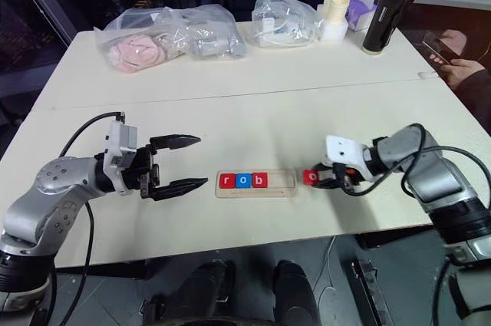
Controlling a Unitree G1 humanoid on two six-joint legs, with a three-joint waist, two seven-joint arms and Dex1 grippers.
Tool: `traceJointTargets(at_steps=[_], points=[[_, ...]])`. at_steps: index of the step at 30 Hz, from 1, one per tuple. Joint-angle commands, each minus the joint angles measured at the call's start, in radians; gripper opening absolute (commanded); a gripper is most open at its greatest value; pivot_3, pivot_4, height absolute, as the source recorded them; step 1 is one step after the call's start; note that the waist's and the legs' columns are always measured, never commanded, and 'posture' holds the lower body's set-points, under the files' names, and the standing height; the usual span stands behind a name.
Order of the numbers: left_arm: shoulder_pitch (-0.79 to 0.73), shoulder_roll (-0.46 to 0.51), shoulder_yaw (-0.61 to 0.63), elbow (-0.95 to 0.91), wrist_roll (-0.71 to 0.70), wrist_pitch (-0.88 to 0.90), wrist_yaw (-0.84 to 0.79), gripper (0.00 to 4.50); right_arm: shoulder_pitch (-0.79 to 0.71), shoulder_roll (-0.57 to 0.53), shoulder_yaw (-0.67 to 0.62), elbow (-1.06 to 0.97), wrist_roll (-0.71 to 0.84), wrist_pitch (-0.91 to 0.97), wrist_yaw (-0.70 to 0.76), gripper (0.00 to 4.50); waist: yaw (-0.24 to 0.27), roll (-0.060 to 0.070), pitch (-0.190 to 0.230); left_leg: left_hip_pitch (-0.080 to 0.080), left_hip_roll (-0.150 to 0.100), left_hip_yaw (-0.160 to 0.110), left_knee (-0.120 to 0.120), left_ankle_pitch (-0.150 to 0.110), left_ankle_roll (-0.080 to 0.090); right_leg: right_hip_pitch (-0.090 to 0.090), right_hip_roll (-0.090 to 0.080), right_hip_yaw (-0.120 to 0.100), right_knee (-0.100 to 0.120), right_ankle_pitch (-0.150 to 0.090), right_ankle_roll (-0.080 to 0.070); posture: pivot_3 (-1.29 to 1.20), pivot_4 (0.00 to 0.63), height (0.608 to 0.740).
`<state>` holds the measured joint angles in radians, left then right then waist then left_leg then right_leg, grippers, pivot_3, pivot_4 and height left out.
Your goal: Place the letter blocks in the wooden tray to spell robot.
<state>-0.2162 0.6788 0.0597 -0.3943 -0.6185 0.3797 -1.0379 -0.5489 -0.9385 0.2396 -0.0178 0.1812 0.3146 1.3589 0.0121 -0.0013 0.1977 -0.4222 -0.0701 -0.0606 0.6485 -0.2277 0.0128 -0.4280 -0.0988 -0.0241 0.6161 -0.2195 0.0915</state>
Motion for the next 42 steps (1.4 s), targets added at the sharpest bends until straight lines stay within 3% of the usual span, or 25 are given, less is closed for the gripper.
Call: traceJointTargets(at_steps=[1,9,31,38,42], points=[[-0.014,-0.004,0.005,-0.017,0.009,-0.022,0.008,4.5,-0.007,0.021,-0.001,-0.053,0.007,0.038,-0.007,1.1,0.006,-0.001,0.0,0.0,0.0,0.0,0.0,0.0,0.0,0.0,0.0,0.0,0.0,0.0,0.0,0.0,0.15,0.74],[0.003,-0.007,0.009,-0.033,0.011,-0.019,0.02,4.5,-0.013,0.108,0.048,-0.062,-0.033,0.075,-0.061,1.1,0.001,-0.001,-0.001,0.0,-0.002,0.0,0.0,0.0,0.0,0.0,0.0,0.0,-0.001,0.0,0.001,0.0,0.15,0.74],[0.011,-0.009,0.009,-0.048,0.008,-0.011,0.045,4.5,-0.009,0.12,0.081,-0.054,-0.065,0.068,-0.048,1.1,0.001,-0.001,-0.001,0.0,-0.001,0.0,0.0,0.0,0.0,0.0,0.0,0.0,0.0,0.001,0.002,0.0,0.15,0.74],[0.007,-0.013,0.004,-0.049,0.007,-0.008,0.05,4.5,-0.022,0.13,0.076,-0.047,-0.066,0.069,-0.053,4.43,0.001,-0.001,-0.001,0.0,-0.001,0.0,0.0,0.0,0.0,0.0,0.001,0.0,0.0,0.001,0.002,0.0,0.15,0.74],[0.007,-0.014,0.001,-0.05,0.007,-0.007,0.051,4.5,-0.023,0.13,0.071,-0.055,-0.067,0.067,-0.057,4.43,0.001,-0.001,-0.001,0.0,-0.001,0.0,0.0,0.0,0.0,0.0,0.001,0.0,0.0,0.001,0.002,0.0,0.15,0.74]])
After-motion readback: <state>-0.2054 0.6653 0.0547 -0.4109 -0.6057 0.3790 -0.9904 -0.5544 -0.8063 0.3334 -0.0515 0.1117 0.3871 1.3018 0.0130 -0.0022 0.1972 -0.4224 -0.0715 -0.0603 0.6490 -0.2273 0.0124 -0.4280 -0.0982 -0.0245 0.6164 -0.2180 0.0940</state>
